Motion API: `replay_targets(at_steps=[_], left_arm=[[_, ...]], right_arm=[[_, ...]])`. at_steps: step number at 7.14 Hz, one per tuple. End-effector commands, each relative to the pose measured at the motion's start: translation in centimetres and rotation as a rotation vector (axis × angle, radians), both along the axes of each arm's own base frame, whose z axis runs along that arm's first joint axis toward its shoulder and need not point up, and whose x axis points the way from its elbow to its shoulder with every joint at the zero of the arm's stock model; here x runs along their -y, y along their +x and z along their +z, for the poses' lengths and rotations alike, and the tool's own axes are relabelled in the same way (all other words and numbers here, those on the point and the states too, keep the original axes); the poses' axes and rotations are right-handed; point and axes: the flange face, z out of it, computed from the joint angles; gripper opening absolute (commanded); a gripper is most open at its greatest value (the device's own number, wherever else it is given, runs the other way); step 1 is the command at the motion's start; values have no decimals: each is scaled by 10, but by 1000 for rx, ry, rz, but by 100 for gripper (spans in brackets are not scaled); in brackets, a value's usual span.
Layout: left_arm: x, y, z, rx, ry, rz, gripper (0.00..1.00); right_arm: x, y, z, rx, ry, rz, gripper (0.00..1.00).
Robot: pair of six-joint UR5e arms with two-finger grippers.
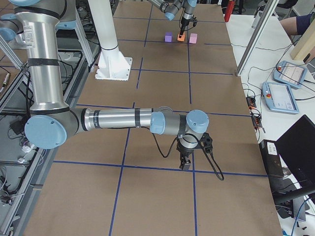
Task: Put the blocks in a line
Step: 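Lower the orange cube into line and open the left gripper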
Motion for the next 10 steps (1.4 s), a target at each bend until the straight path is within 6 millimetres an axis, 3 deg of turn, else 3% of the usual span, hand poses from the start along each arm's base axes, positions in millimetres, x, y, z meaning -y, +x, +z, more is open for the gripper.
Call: replay_targets(at_steps=[1, 4, 6, 7, 8, 10], left_arm=[[0, 2, 3, -1, -8, 4, 37], [0, 3, 7, -15, -20, 11, 56], [0, 4, 10, -25, -22, 14, 58], [0, 4, 10, -26, -21, 14, 69], [0, 6, 9, -27, -20, 15, 88], [1, 6, 9, -27, -20, 15, 99]], right_arm=[[0, 0, 0, 0, 0, 0, 100], [0, 0, 0, 0, 0, 0, 100], [0, 1, 0, 0, 0, 2, 100], [0, 0, 0, 0, 0, 0, 100], [0, 0, 0, 0, 0, 0, 100], [0, 0, 0, 0, 0, 0, 100]])
